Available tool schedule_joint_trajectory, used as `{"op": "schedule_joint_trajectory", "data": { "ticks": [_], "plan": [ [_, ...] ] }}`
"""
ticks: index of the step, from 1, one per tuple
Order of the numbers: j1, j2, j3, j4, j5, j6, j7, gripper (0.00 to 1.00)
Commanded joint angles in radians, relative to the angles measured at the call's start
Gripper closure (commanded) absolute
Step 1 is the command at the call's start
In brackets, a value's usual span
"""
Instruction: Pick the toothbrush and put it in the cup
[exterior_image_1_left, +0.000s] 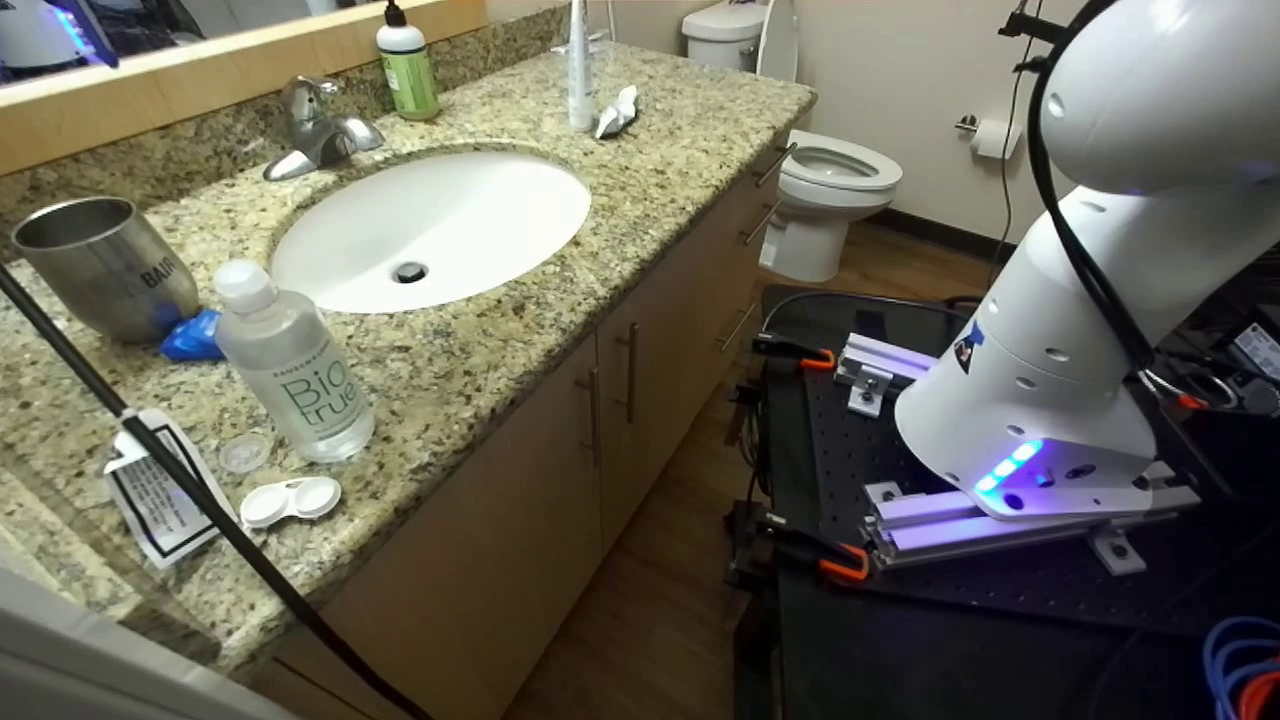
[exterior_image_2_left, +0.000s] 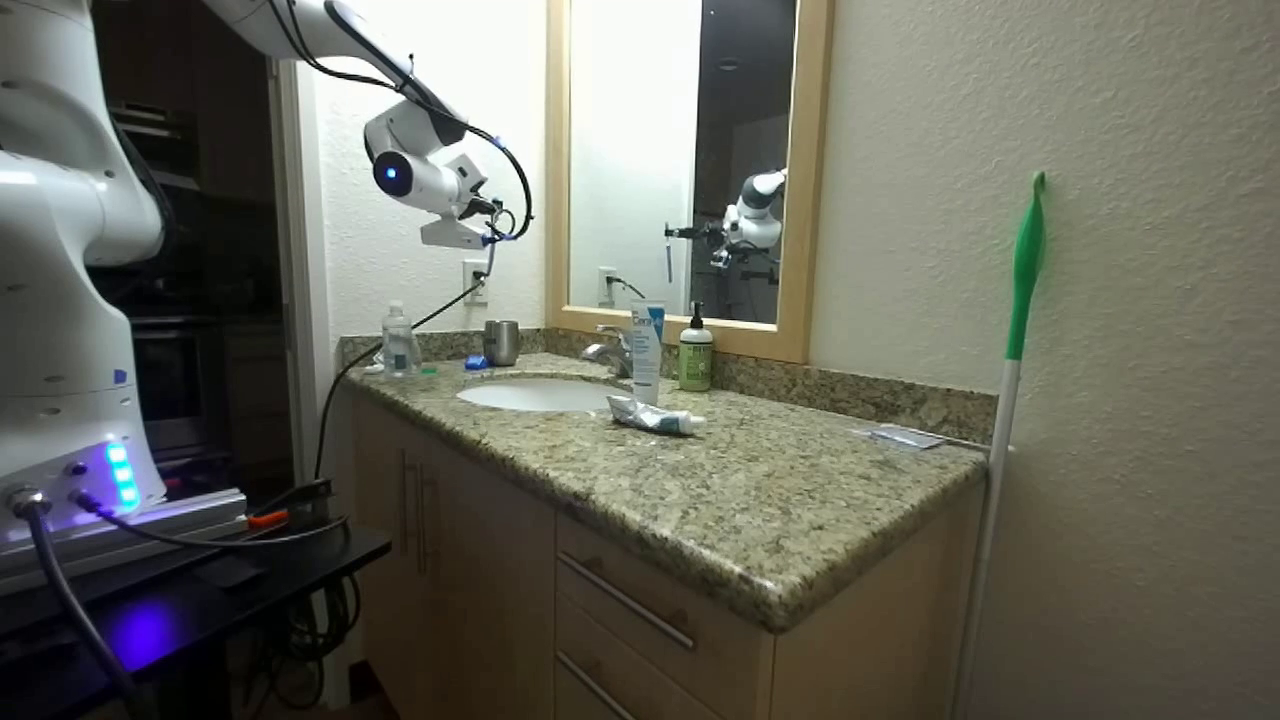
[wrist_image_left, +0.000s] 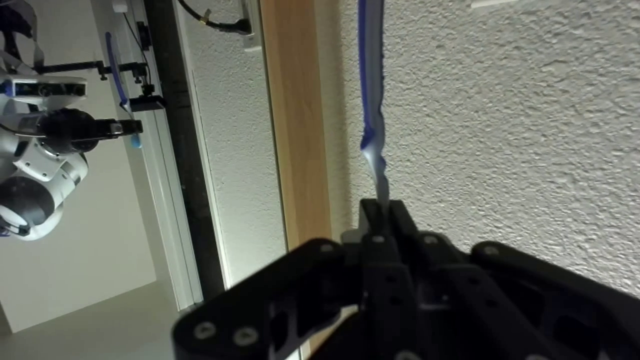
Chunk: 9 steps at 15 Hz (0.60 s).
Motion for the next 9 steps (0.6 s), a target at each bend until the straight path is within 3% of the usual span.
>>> {"op": "schedule_joint_trajectory", "data": {
  "ticks": [1,5,8,9],
  "plan": [
    [-0.032,-0.052,-0.009,-0.039,0.000,-0.081,0.000,0.99],
    [-0.070,-0.083,0.033,-0.067,-0.001,-0.226,-0.002,0.99],
    [-0.090,-0.053,0.059,-0.038,-0.001,-0.182,-0.002,0.99],
    [-0.051,-0.053,0.029,-0.039,-0.001,-0.193,-0.001,0.94]
  ]
}}
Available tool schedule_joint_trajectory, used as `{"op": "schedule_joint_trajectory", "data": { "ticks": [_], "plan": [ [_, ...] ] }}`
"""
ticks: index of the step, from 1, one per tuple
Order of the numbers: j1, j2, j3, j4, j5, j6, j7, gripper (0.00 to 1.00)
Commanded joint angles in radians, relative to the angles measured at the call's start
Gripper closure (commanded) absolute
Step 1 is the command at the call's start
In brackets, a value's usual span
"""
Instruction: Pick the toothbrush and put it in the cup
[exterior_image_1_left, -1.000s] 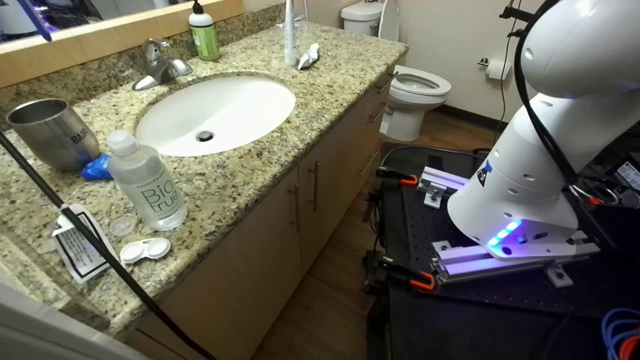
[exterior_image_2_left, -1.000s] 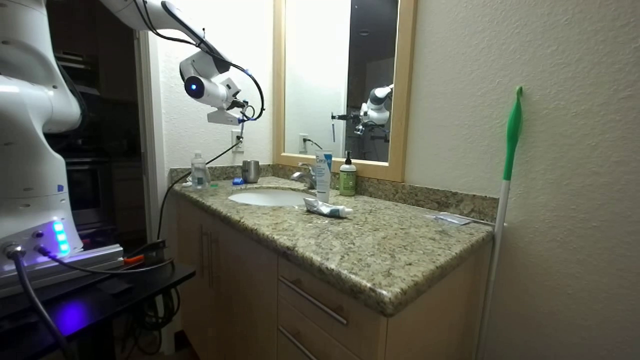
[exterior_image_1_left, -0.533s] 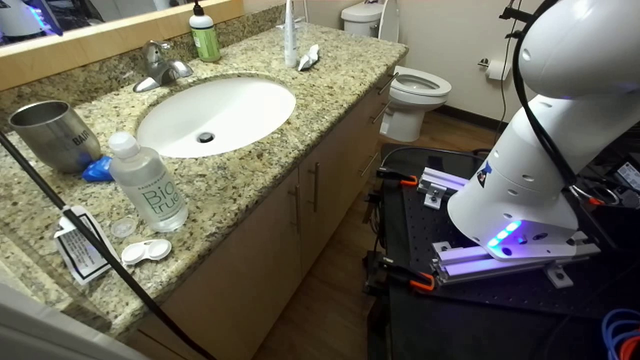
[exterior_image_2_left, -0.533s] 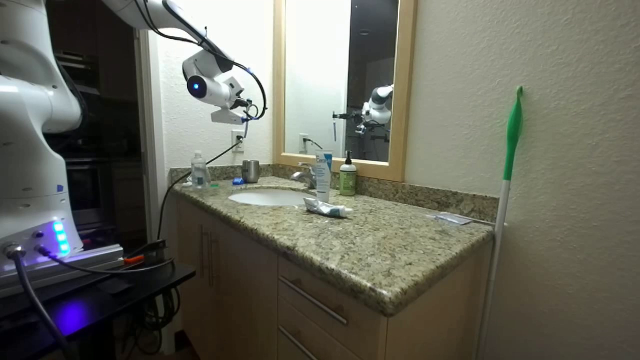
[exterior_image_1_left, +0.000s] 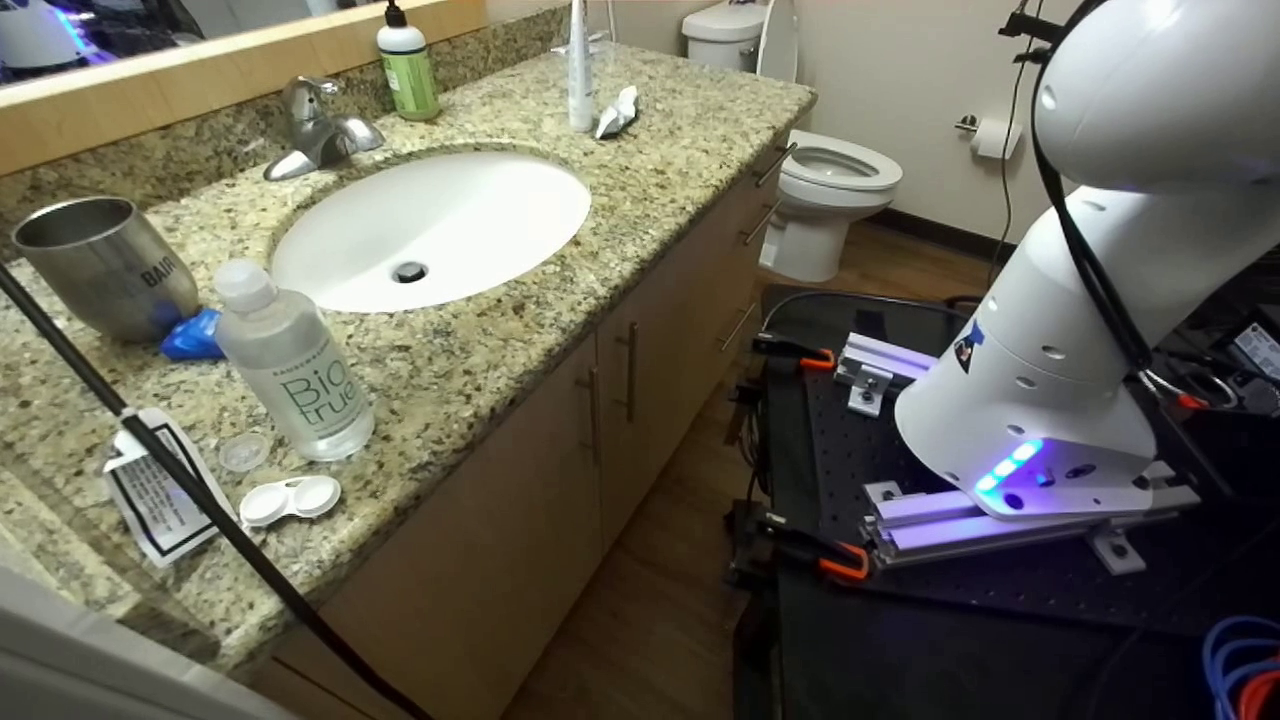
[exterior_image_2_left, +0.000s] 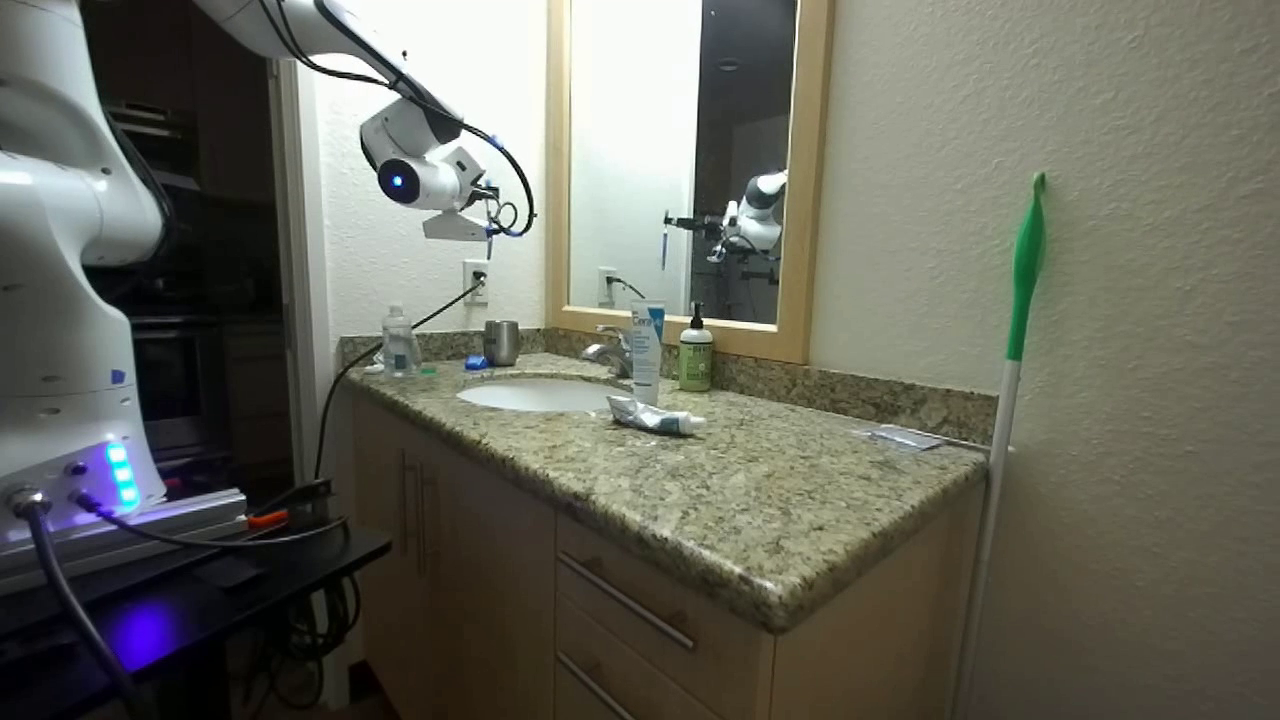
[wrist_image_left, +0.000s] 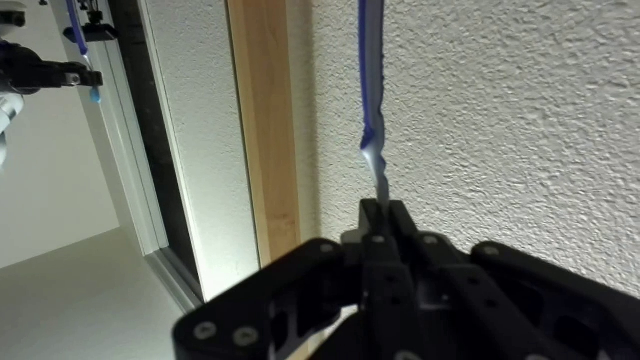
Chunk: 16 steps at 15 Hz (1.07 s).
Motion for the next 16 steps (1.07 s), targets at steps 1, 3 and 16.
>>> {"op": "schedule_joint_trajectory", "data": {
  "ticks": [1,3,16],
  "plan": [
    [-0.004,0.001,0.004,0.000,0.000,0.001,0.000,0.94],
    [-0.010,0.001,0.005,0.000,0.000,0.001,0.000,0.94],
    [-0.133,0.032,0.251,-0.064,-0.113,0.206,0.002,0.94]
  ]
}}
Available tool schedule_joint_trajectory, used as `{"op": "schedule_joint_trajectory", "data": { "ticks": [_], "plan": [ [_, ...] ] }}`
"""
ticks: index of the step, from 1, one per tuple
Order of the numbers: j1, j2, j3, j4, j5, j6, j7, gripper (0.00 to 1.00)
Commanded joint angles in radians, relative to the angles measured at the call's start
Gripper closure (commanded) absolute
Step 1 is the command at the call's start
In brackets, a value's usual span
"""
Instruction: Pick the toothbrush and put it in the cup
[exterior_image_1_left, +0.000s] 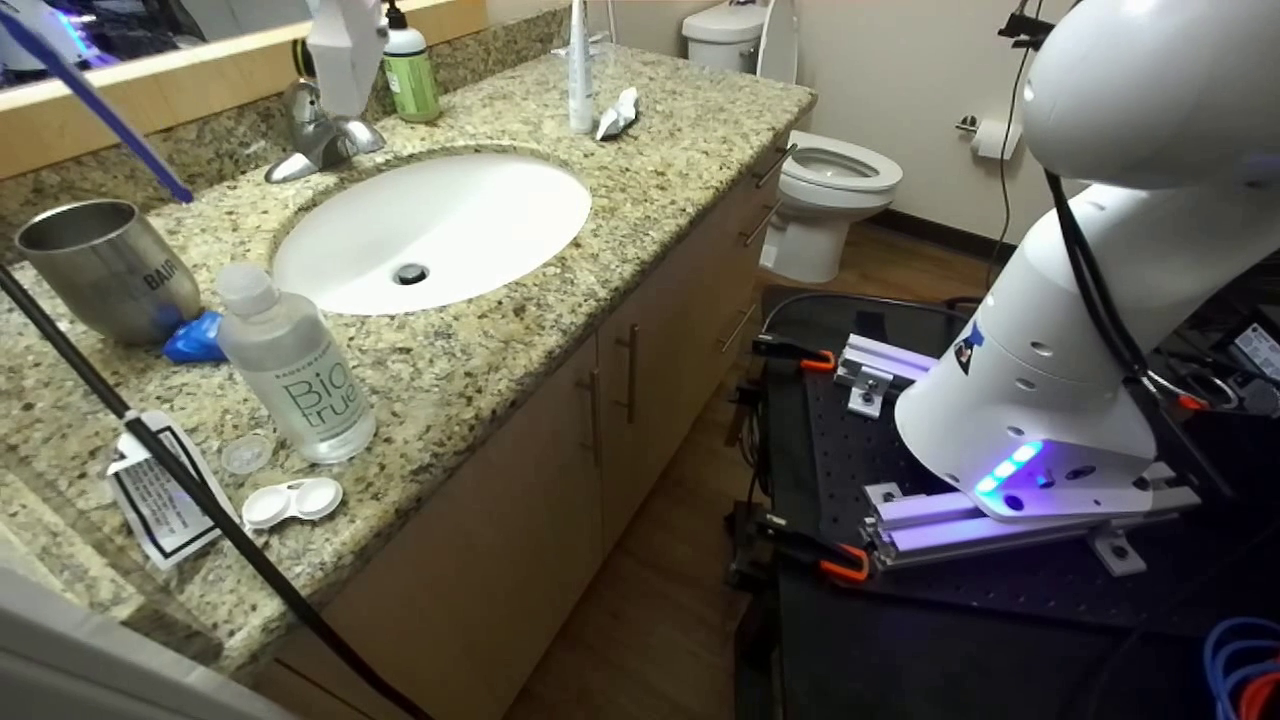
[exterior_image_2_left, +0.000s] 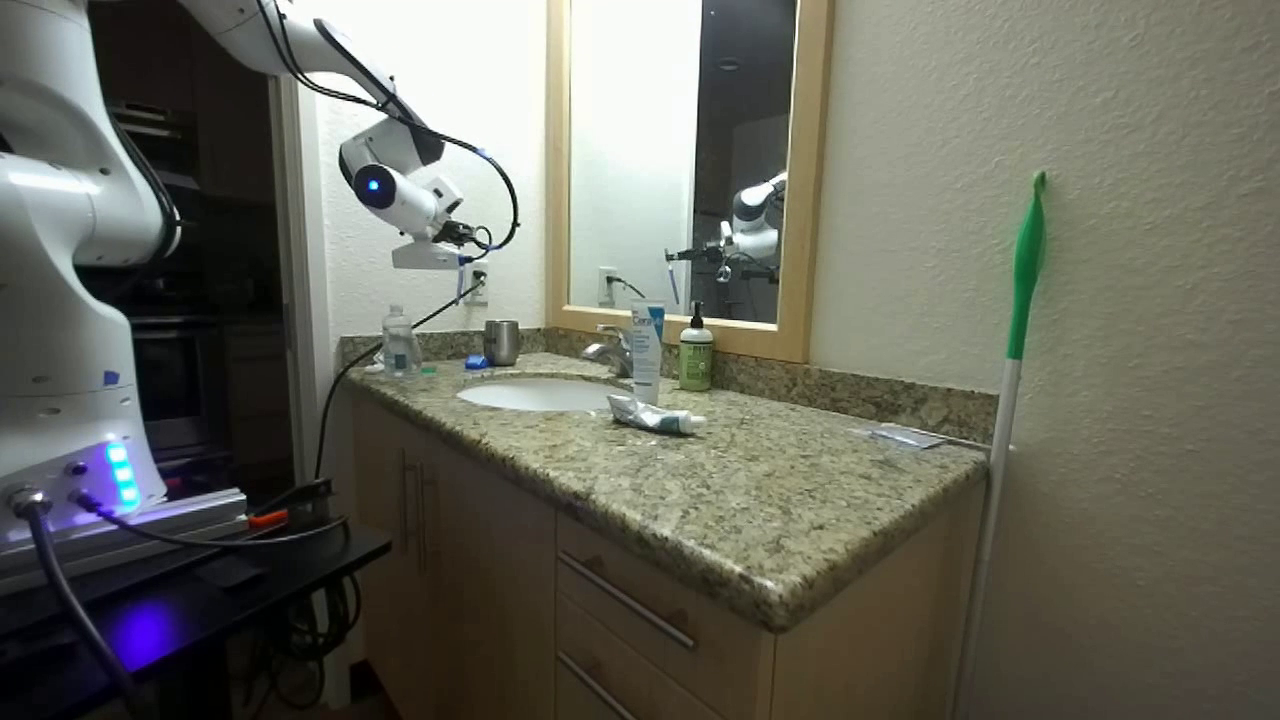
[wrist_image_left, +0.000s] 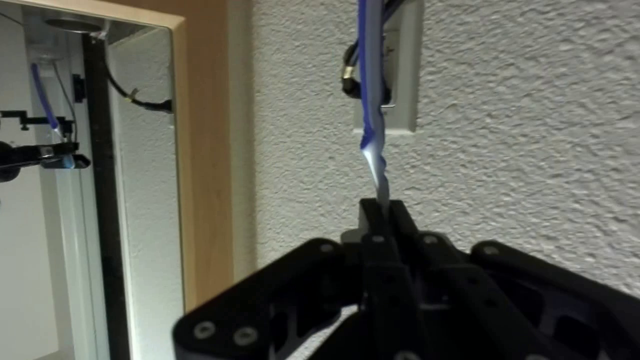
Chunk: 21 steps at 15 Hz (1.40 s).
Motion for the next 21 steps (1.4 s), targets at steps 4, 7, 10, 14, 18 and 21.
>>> {"op": "schedule_joint_trajectory", "data": {
  "ticks": [4,7,10,14,18,21],
  "plan": [
    [-0.009,0.015,0.014,-0.004,-0.007,0.030,-0.032,0.99],
    [-0.077,-0.080,0.029,-0.030,0.055,-0.146,-0.001,0.99],
    [-0.148,-0.137,0.085,-0.029,0.203,-0.244,-0.005,0.99],
    [-0.259,-0.069,0.127,0.003,0.124,-0.294,-0.002,0.99],
    [-0.219,-0.051,0.088,0.010,0.121,-0.273,-0.002,0.94],
    [-0.255,-0.044,0.113,0.033,0.121,-0.301,-0.002,0.99]
  ]
}}
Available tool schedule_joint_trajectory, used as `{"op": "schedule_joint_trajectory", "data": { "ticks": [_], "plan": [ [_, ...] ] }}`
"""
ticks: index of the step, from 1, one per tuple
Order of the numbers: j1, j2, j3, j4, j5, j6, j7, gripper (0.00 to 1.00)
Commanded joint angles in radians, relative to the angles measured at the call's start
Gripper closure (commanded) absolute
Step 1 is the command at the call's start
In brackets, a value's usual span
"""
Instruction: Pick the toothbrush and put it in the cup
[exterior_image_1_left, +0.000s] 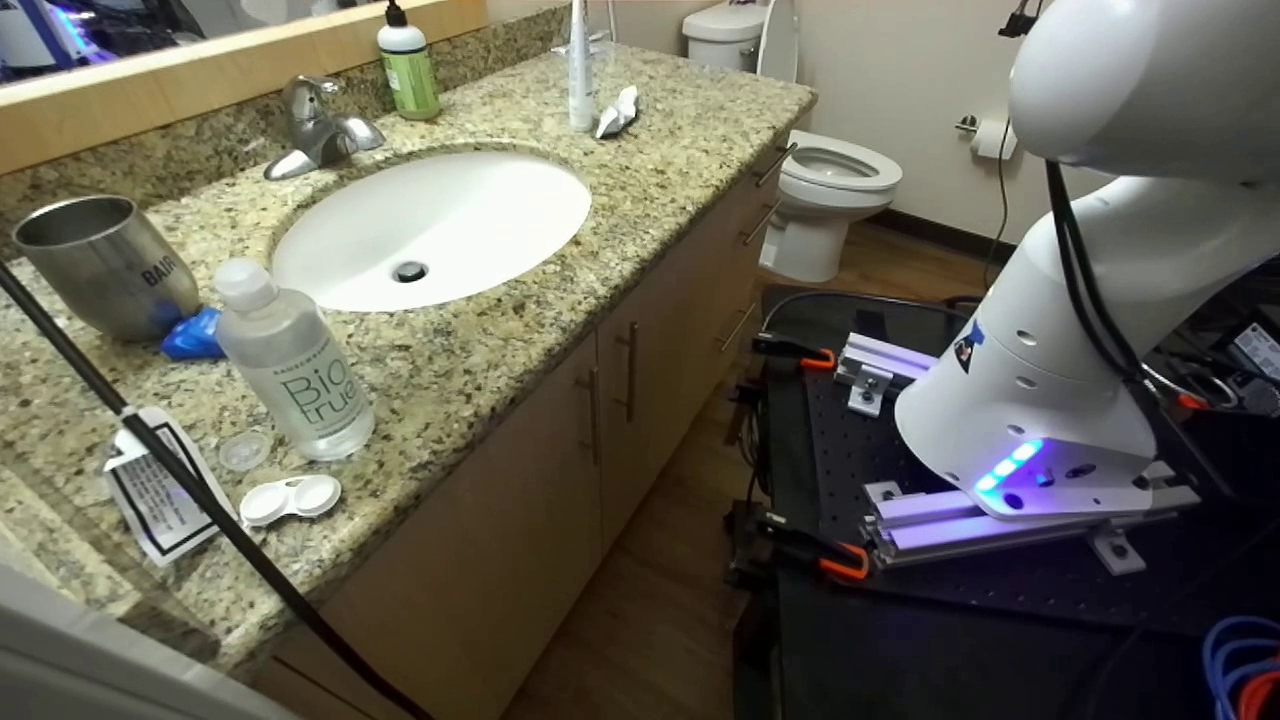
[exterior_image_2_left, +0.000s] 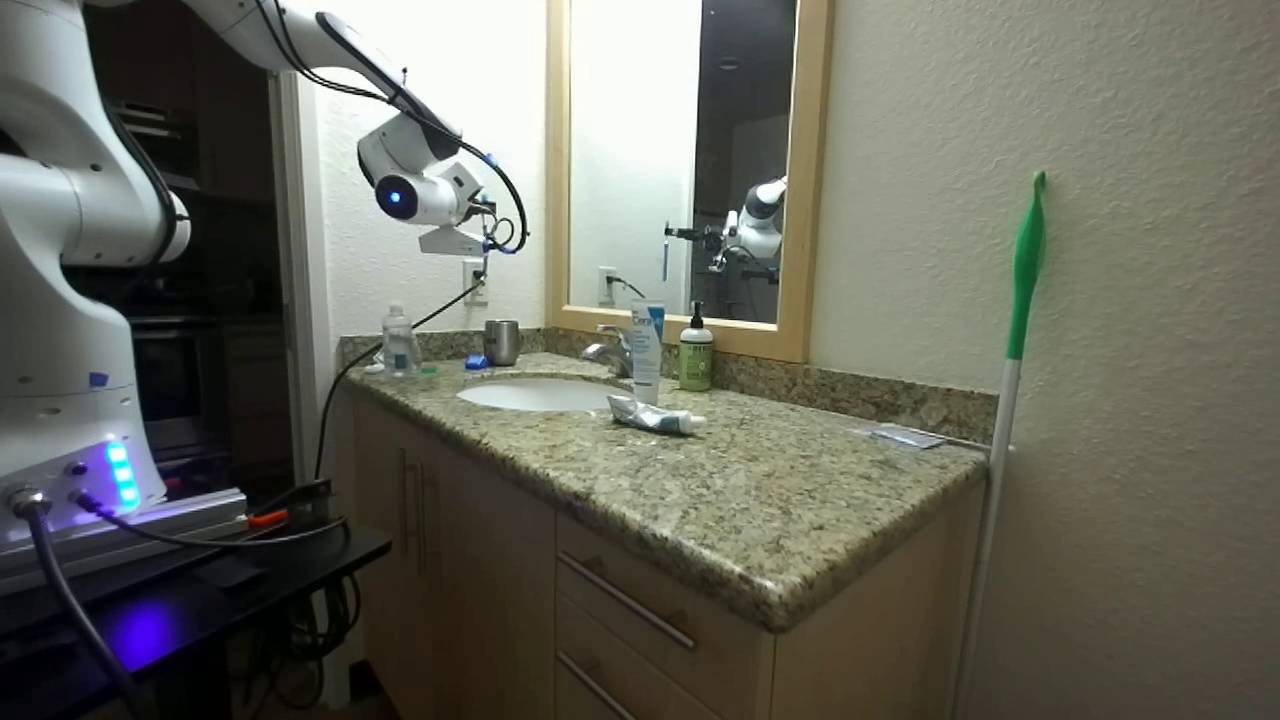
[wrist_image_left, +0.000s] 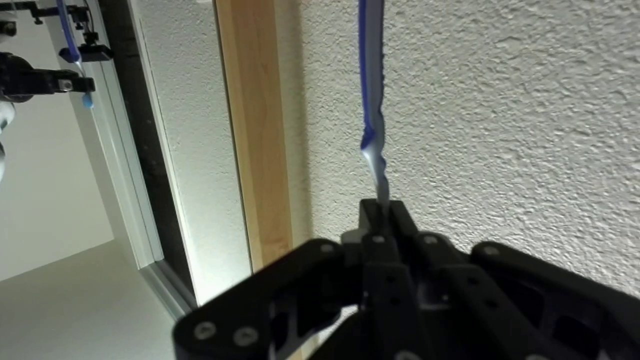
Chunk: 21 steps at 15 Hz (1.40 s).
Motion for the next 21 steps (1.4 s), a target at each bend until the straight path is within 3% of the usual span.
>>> {"op": "schedule_joint_trajectory", "data": {
  "ticks": [1,2,3,4,5,6,21],
  "plan": [
    [-0.043,0.043,0.023,0.067,0.000,-0.020,0.000,0.99],
    [-0.039,0.098,0.032,0.128,0.001,0.036,0.002,0.99],
    [-0.016,0.216,0.045,0.181,0.002,0.099,-0.093,0.99],
    [0.000,0.241,0.051,0.215,0.002,0.137,-0.106,0.99],
    [0.001,0.147,0.029,0.215,0.001,0.122,-0.003,0.99],
    [-0.005,0.115,0.022,0.169,0.000,0.077,-0.004,0.94],
    [0.000,0.139,0.024,0.206,0.000,0.097,0.000,0.94]
  ]
}}
